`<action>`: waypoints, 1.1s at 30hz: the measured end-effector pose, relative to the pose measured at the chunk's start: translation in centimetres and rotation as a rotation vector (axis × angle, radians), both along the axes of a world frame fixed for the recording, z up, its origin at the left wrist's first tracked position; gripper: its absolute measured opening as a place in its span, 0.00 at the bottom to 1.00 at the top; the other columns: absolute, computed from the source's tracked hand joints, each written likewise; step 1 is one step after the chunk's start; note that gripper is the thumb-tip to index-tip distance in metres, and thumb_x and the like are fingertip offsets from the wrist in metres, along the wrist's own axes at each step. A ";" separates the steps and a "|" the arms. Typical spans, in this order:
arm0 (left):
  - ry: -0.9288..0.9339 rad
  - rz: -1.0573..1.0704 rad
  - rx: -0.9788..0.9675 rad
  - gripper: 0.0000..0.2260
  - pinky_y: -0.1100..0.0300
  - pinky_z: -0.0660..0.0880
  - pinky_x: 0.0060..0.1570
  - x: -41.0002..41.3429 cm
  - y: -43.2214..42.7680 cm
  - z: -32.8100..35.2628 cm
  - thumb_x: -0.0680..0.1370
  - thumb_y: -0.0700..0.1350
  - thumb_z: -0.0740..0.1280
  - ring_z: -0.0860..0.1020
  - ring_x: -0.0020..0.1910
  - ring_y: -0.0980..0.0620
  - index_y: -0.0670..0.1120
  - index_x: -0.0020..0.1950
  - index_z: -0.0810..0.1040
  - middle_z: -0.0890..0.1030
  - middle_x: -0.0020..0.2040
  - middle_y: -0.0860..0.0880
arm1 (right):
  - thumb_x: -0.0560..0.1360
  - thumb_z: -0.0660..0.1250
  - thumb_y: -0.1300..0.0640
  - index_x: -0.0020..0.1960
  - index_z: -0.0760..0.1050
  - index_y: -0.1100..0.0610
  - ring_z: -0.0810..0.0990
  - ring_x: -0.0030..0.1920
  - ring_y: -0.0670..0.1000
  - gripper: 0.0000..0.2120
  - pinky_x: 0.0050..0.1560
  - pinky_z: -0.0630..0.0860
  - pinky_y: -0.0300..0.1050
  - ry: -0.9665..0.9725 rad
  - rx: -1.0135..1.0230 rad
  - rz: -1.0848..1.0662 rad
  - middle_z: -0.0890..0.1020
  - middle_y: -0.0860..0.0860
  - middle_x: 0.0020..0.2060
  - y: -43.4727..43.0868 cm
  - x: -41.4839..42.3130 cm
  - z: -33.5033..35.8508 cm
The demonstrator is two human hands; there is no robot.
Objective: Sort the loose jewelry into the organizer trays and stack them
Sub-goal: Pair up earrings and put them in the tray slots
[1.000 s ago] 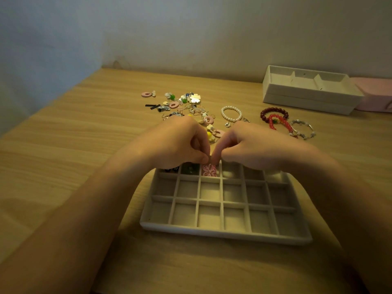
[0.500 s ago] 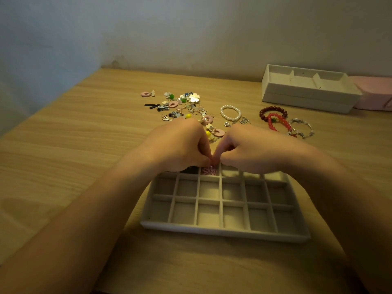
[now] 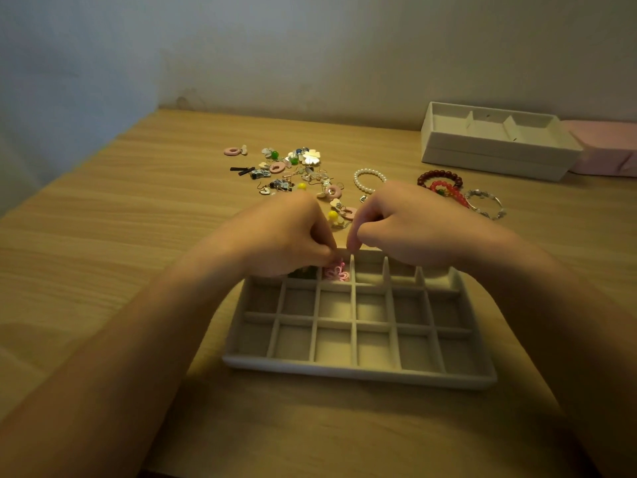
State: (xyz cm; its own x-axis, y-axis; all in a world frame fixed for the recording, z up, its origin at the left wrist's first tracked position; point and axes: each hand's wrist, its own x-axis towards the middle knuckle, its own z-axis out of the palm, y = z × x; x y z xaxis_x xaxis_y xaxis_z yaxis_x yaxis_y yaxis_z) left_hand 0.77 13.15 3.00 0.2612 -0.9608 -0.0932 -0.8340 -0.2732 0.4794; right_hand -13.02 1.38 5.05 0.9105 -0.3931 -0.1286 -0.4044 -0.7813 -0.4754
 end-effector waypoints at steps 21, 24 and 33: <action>0.161 -0.081 0.116 0.11 0.63 0.65 0.26 1.3 0.3 0.7 0.80 0.43 0.66 0.66 0.25 0.56 0.54 0.55 0.86 0.76 0.25 0.55 | 0.79 0.62 0.59 0.51 0.87 0.52 0.74 0.26 0.36 0.14 0.22 0.65 0.30 0.068 0.094 0.059 0.78 0.37 0.23 0.1 0.3 -0.8; 0.172 -0.114 0.136 0.11 0.65 0.63 0.25 1.2 0.6 1.0 0.81 0.44 0.65 0.65 0.24 0.57 0.55 0.54 0.86 0.73 0.24 0.56 | 0.79 0.63 0.60 0.47 0.87 0.49 0.78 0.32 0.40 0.14 0.28 0.72 0.38 0.007 0.131 0.016 0.83 0.40 0.32 0.0 0.1 -0.2; 0.179 0.338 -0.474 0.10 0.71 0.68 0.29 4.3 0.1 -0.1 0.80 0.42 0.65 0.73 0.31 0.62 0.51 0.47 0.85 0.80 0.36 0.52 | 0.81 0.64 0.59 0.53 0.83 0.49 0.78 0.43 0.42 0.11 0.37 0.73 0.35 -0.272 0.172 -0.187 0.81 0.43 0.47 -2.1 2.5 -1.2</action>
State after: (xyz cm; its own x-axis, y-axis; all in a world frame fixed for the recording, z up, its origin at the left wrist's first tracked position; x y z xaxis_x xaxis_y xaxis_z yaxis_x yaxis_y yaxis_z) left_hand 5.07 13.25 2.87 0.5788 -0.7750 0.2538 -0.6337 -0.2316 0.7381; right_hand -10.52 -0.71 3.82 0.8350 -0.5494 0.0296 -0.3732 -0.6051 -0.7032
